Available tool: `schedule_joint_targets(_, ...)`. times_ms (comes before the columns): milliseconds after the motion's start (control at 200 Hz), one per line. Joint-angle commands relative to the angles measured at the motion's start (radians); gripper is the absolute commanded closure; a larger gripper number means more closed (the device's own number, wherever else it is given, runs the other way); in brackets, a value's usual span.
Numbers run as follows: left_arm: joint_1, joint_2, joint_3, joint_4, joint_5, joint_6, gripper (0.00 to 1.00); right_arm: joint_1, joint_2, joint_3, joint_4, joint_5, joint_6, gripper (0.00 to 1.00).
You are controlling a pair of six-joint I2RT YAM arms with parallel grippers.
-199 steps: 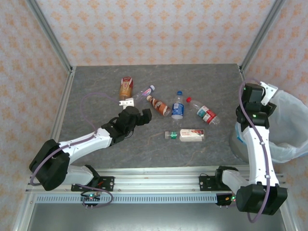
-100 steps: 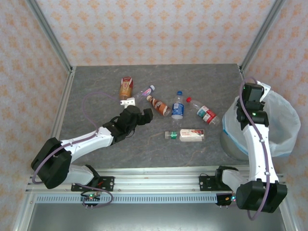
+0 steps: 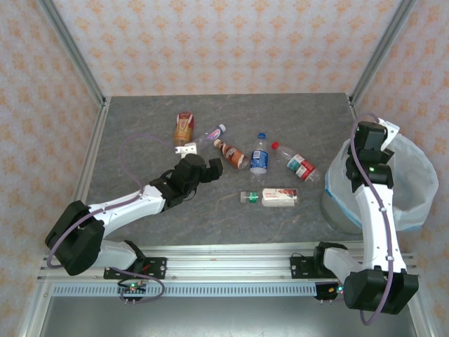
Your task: Put the plastic bottles in the bin
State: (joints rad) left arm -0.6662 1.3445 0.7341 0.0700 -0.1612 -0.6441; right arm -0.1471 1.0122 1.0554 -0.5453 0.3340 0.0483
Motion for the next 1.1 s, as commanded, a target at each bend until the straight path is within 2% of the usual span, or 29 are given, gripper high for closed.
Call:
schedule_joint_targets(0, 0.009, -0.013, 0.007, -0.026, -0.019, -0.018, 0.0, 0.003, -0.026, -0.01, 0.04, 0.019, 0.002, 0.35)
schedule_joint_targets(180, 0.008, -0.012, 0.008, -0.031, -0.008, -0.018, 0.0, 0.003, -0.052, 0.014, 0.022, 0.026, 0.01, 0.3)
schedule_joint_targets(260, 0.008, -0.015, 0.0, -0.028, -0.01, -0.023, 0.0, 0.004, -0.076, 0.028, 0.008, -0.037, -0.008, 0.26)
schedule_joint_targets(525, 0.008, -0.017, -0.008, -0.025, -0.031, -0.032, 0.0, 0.017, -0.127, 0.116, -0.065, -0.176, -0.014, 0.22)
schedule_joint_targets(621, 0.009, -0.015, -0.008, -0.021, -0.033, -0.031, 0.0, 0.042, -0.132, 0.151, -0.078, -0.209, -0.013, 0.21)
schedule_joint_targets(796, 0.008, -0.016, -0.01, -0.019, -0.032, -0.028, 0.0, 0.117, -0.135, 0.193, -0.082, -0.192, -0.036, 0.19)
schedule_joint_targets(996, 0.008, -0.038, -0.016, -0.018, -0.031, -0.025, 0.0, 0.162, -0.118, 0.195, -0.06, -0.434, -0.07, 0.19)
schedule_joint_targets(1096, 0.008, -0.059, -0.016, -0.022, -0.03, -0.022, 0.0, 0.212, -0.081, 0.197, -0.084, -0.471, -0.111, 0.19)
